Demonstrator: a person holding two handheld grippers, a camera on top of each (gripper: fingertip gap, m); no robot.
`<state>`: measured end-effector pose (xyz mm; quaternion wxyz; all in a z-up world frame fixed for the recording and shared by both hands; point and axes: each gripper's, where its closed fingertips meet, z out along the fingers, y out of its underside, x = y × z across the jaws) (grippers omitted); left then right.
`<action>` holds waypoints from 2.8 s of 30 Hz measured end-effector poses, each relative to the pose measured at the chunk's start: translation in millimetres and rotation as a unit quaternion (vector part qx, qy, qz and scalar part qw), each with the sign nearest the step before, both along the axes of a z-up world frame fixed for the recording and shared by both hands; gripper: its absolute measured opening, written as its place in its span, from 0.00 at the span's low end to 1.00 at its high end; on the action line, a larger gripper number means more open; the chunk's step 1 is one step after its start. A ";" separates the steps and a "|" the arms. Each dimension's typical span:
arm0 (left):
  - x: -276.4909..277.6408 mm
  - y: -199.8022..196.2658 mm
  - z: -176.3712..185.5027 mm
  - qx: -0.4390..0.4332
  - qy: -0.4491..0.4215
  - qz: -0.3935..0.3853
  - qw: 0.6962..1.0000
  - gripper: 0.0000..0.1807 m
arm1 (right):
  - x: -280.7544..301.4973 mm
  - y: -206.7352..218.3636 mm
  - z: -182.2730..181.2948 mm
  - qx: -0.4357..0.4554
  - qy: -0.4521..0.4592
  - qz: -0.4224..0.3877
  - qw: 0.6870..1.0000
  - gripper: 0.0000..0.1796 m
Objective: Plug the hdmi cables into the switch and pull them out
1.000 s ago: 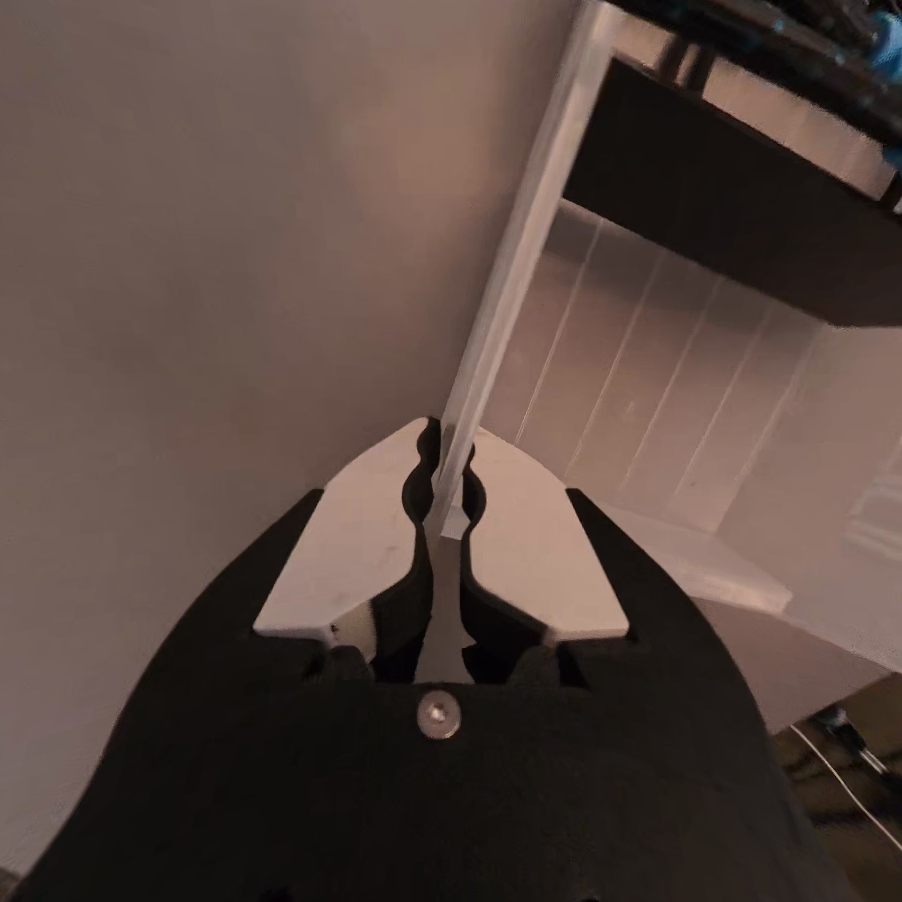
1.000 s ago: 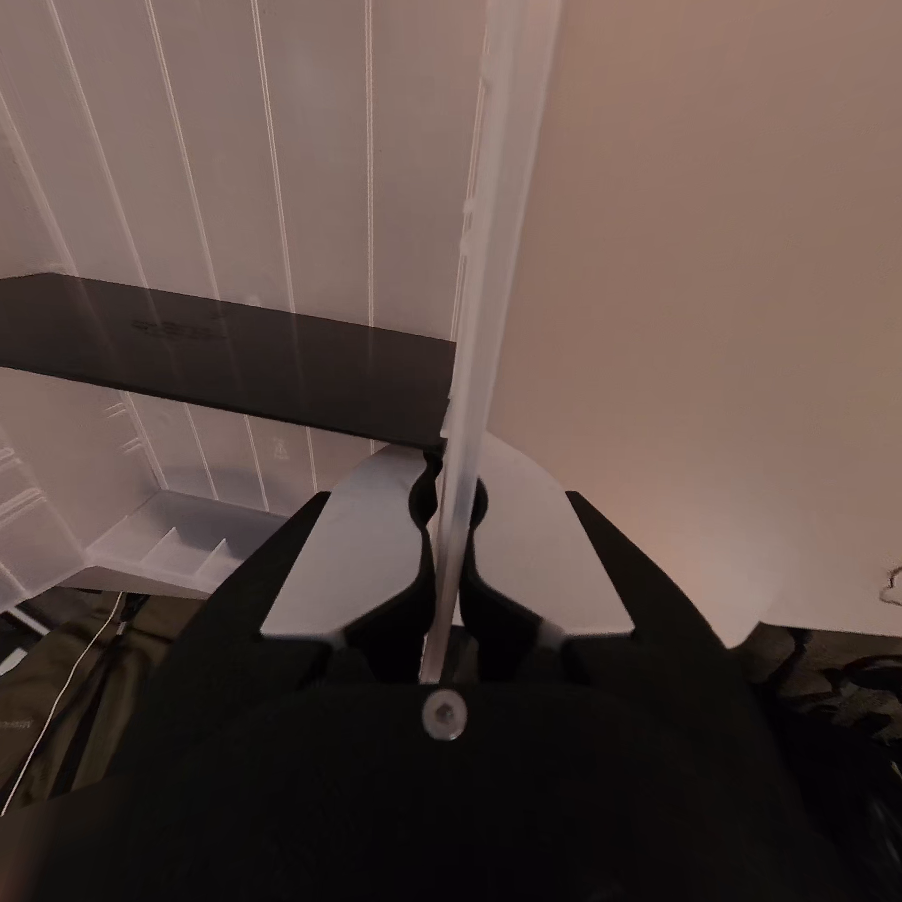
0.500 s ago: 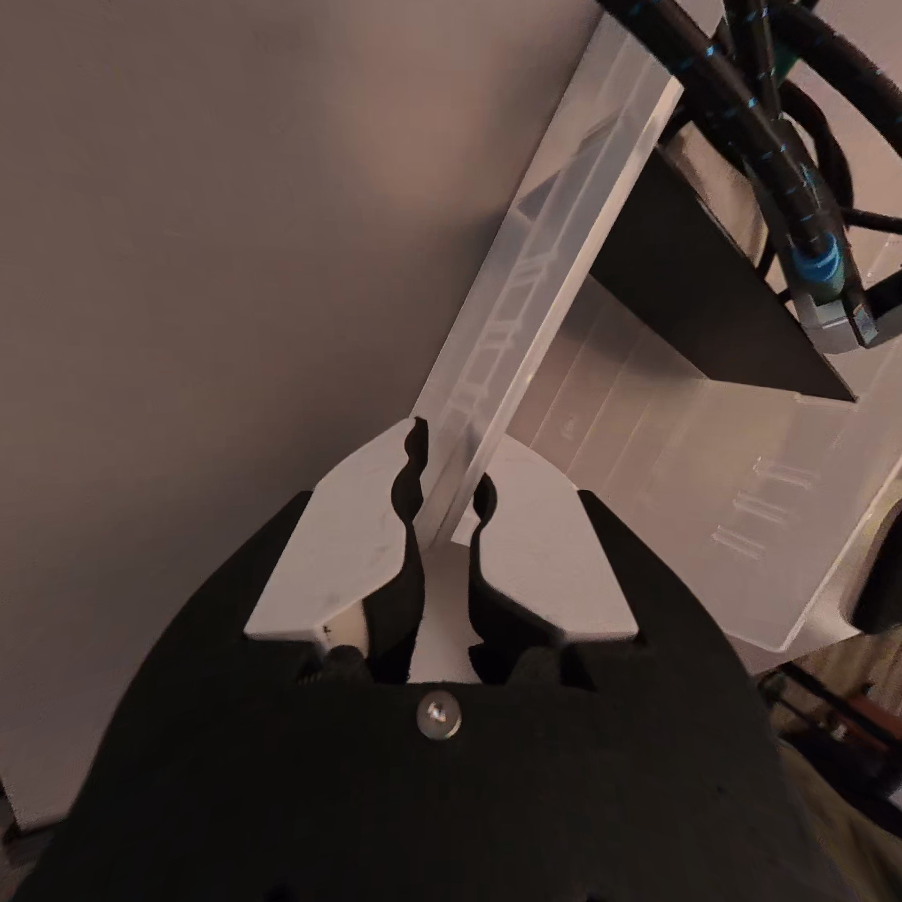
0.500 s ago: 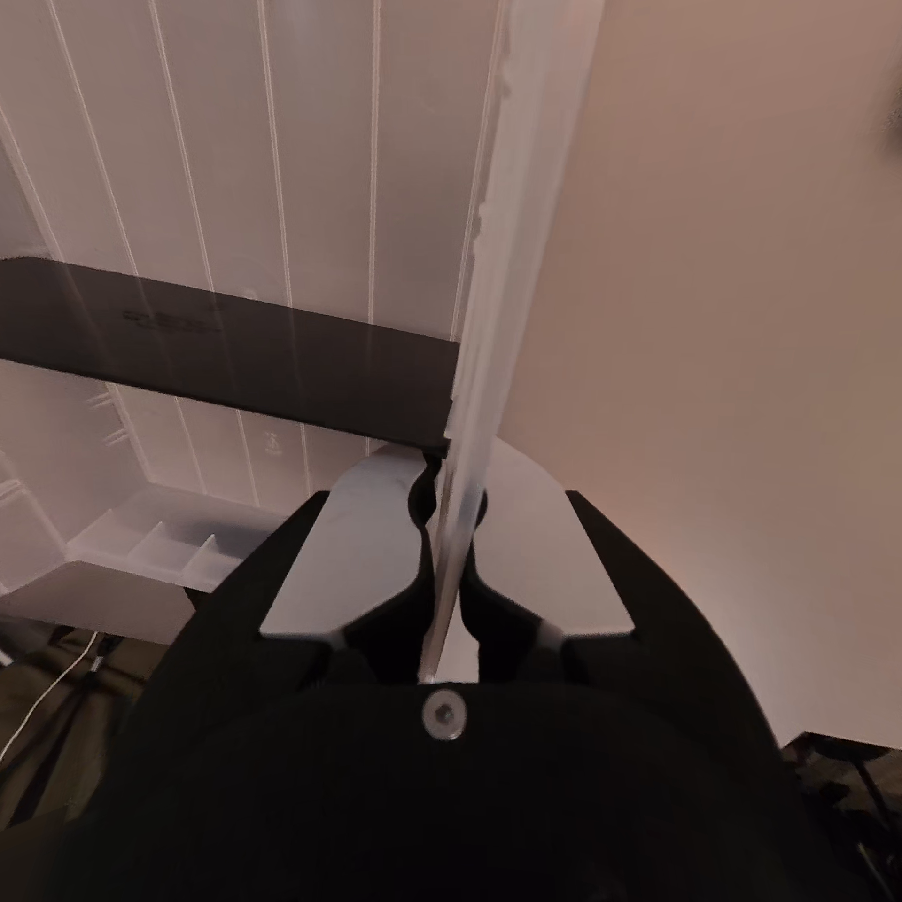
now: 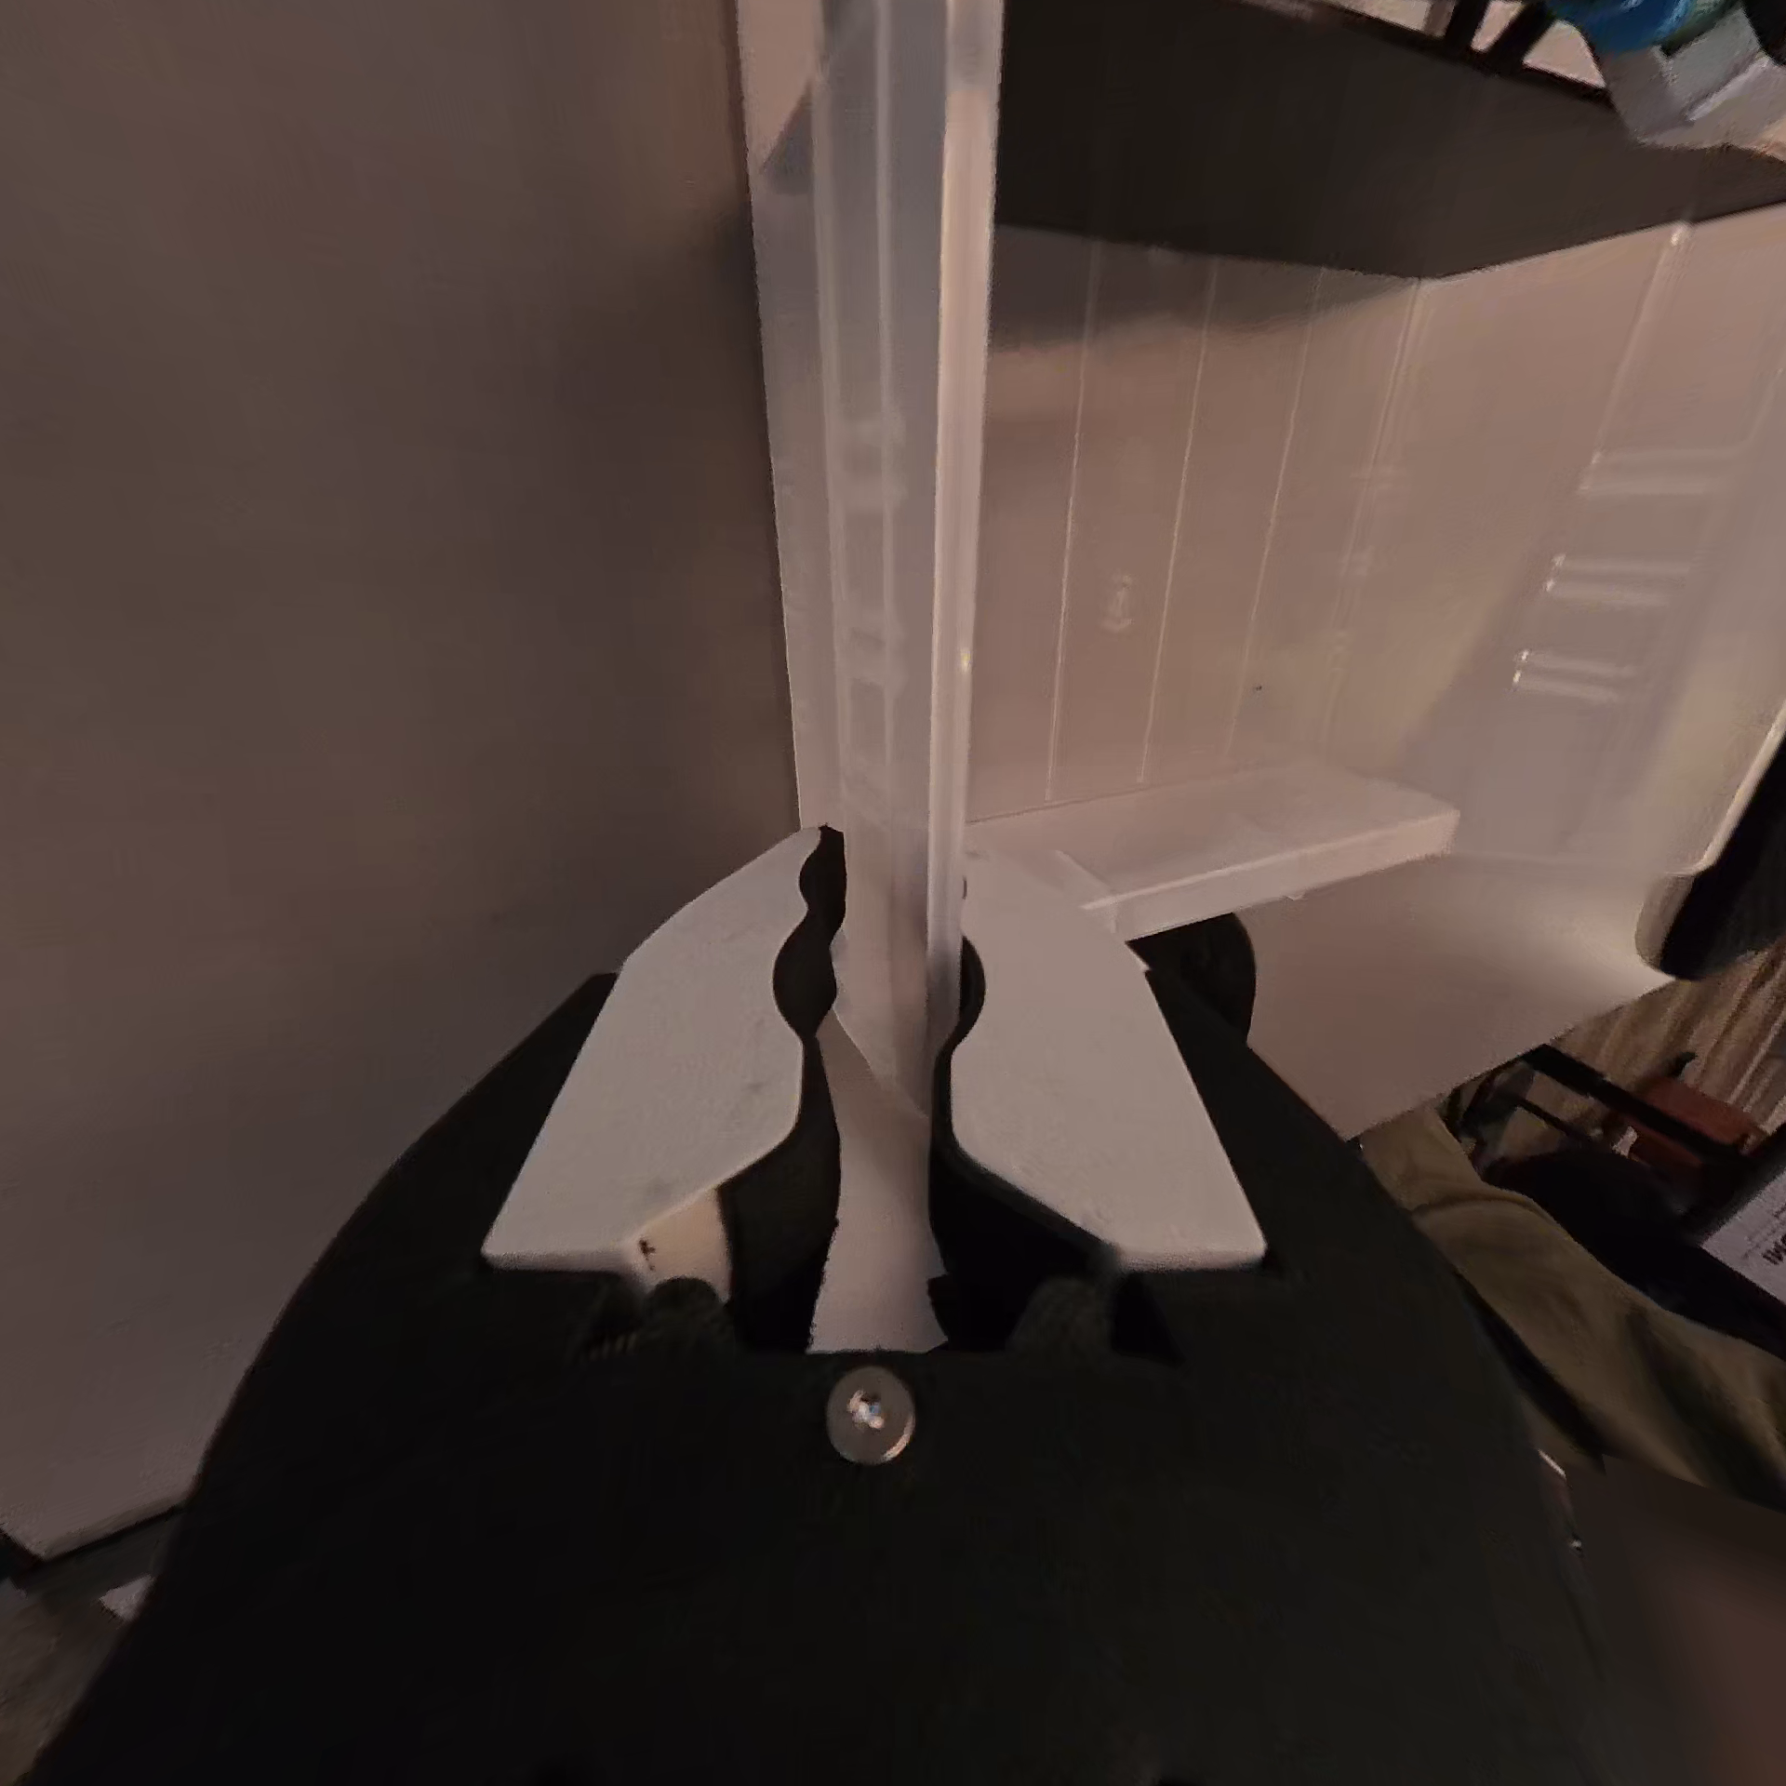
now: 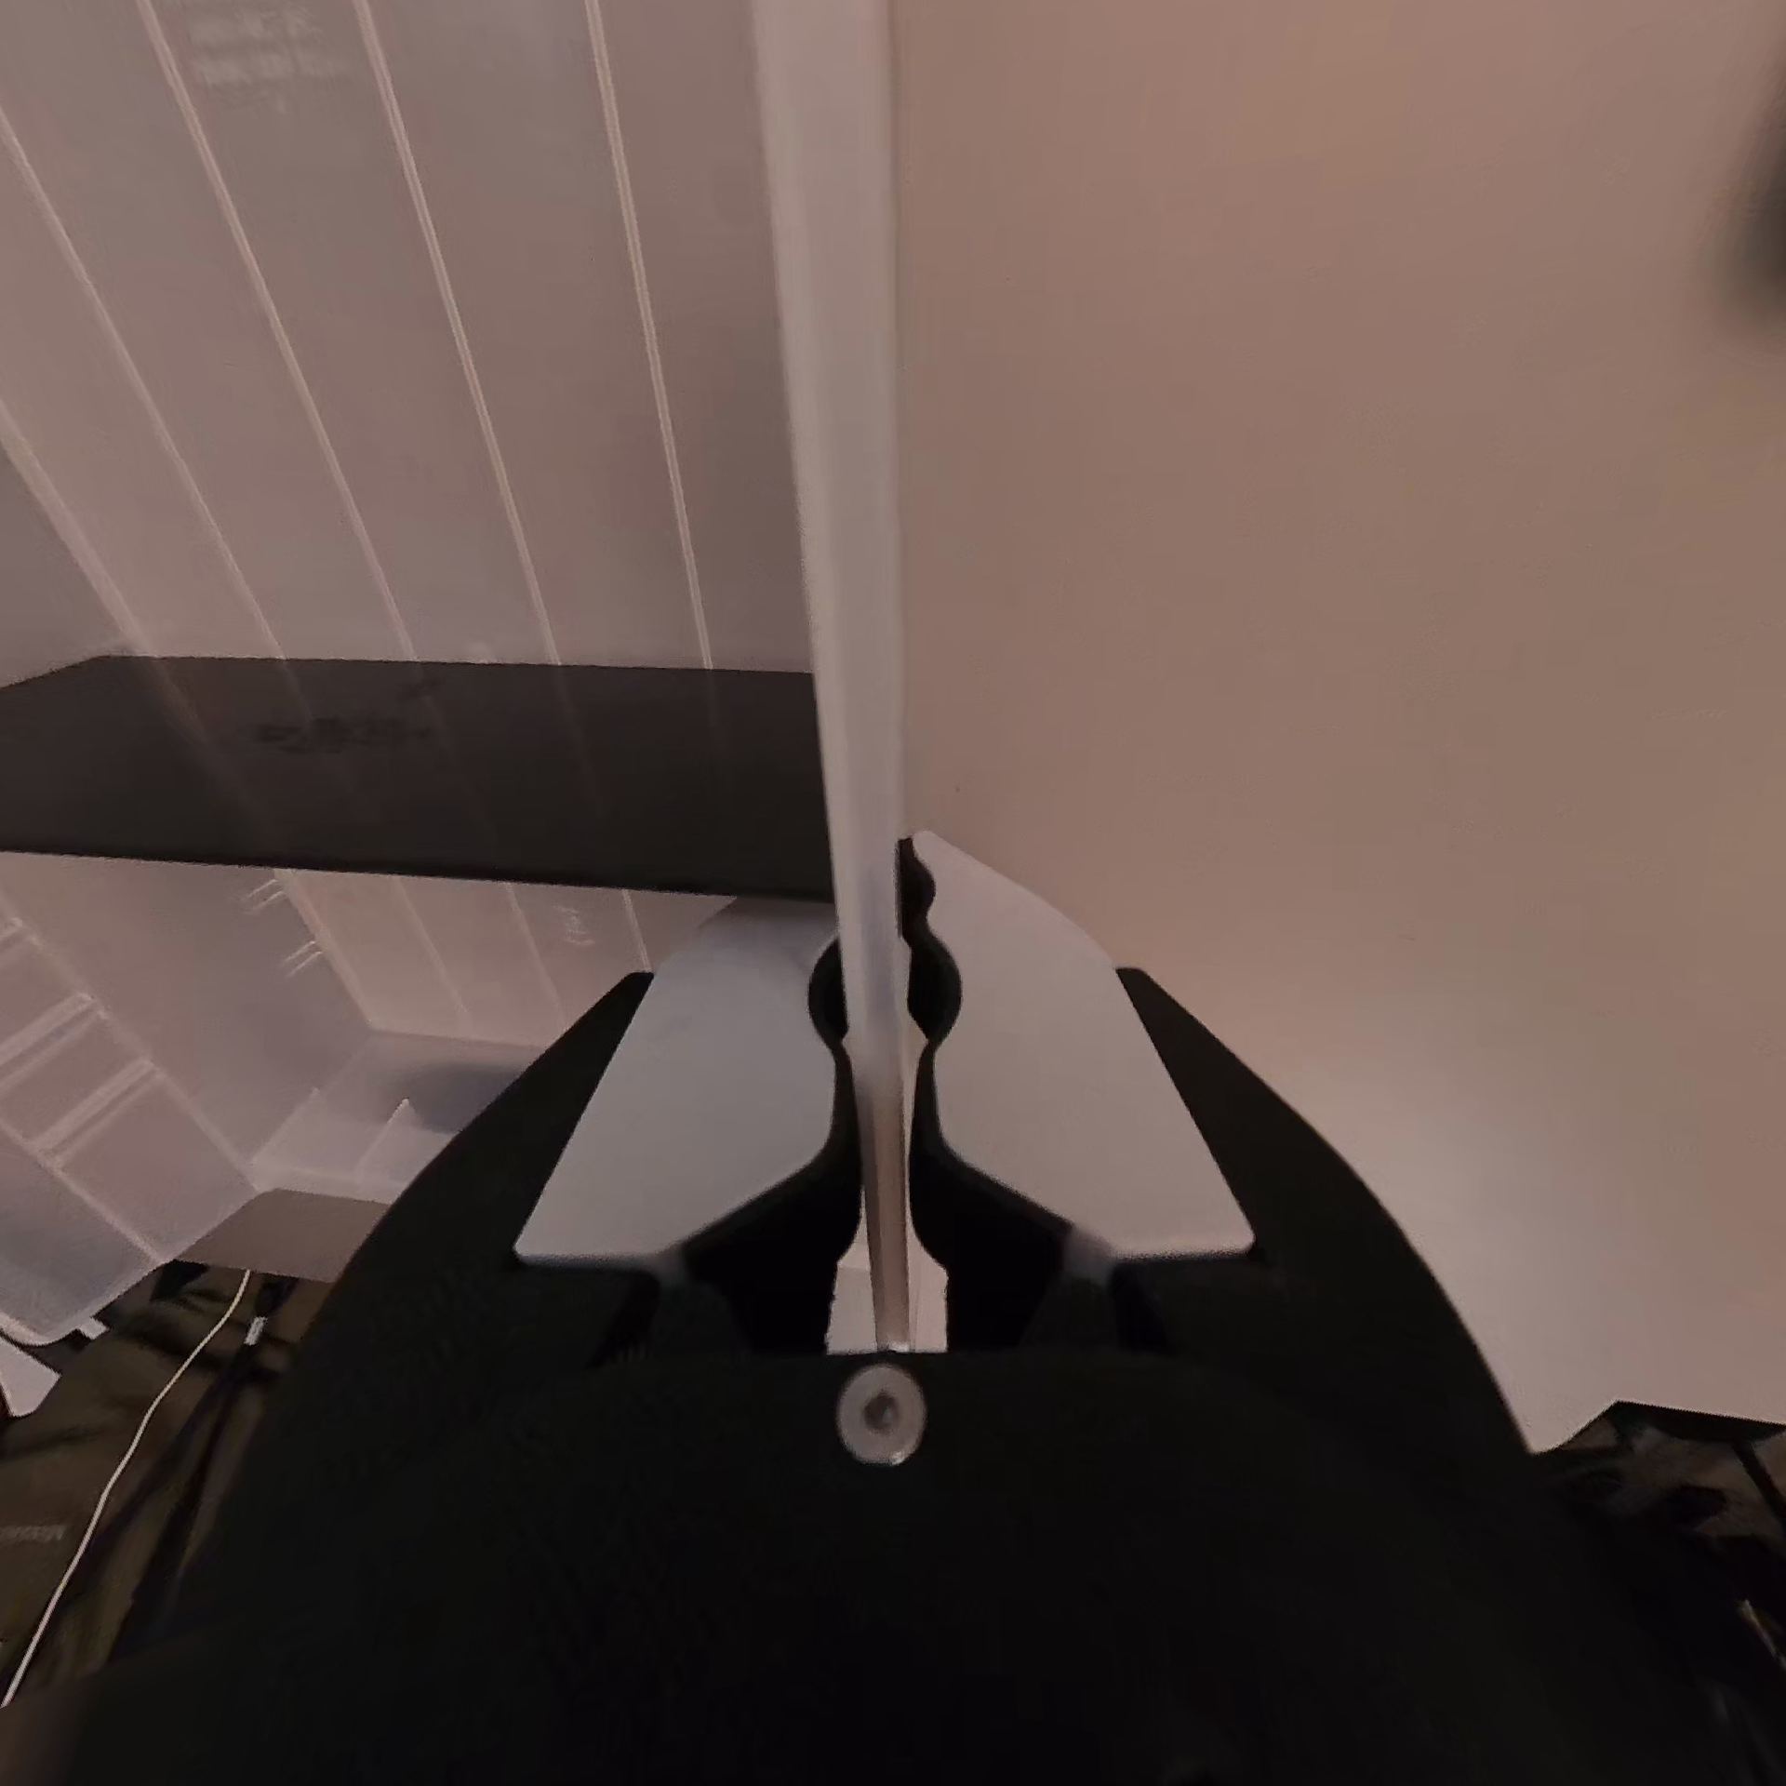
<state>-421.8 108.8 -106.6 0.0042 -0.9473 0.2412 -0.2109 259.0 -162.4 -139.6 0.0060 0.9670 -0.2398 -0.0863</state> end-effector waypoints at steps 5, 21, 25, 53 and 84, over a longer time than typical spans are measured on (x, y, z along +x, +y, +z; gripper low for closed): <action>2.7 6.3 0.4 -0.008 -0.030 0.017 0.999 0.11 | -1.2 -2.2 0.2 0.003 0.001 -0.047 0.999 0.03; 5.2 6.1 4.0 -0.019 -0.063 0.040 0.997 0.14 | 3.0 5.4 -2.3 0.044 -0.031 -0.019 0.998 0.03; -4.0 10.9 22.5 0.009 -0.086 0.082 0.993 0.15 | 11.2 12.1 9.8 0.079 -0.079 -0.013 0.994 0.12; 28.8 63.1 20.8 0.106 -0.045 0.089 0.989 0.05 | 7.3 -9.5 11.4 0.081 -0.076 0.039 0.993 0.13; -35.8 73.4 36.0 0.136 -0.122 0.206 0.961 0.08 | 6.6 -11.8 12.2 0.090 -0.060 0.014 0.994 0.06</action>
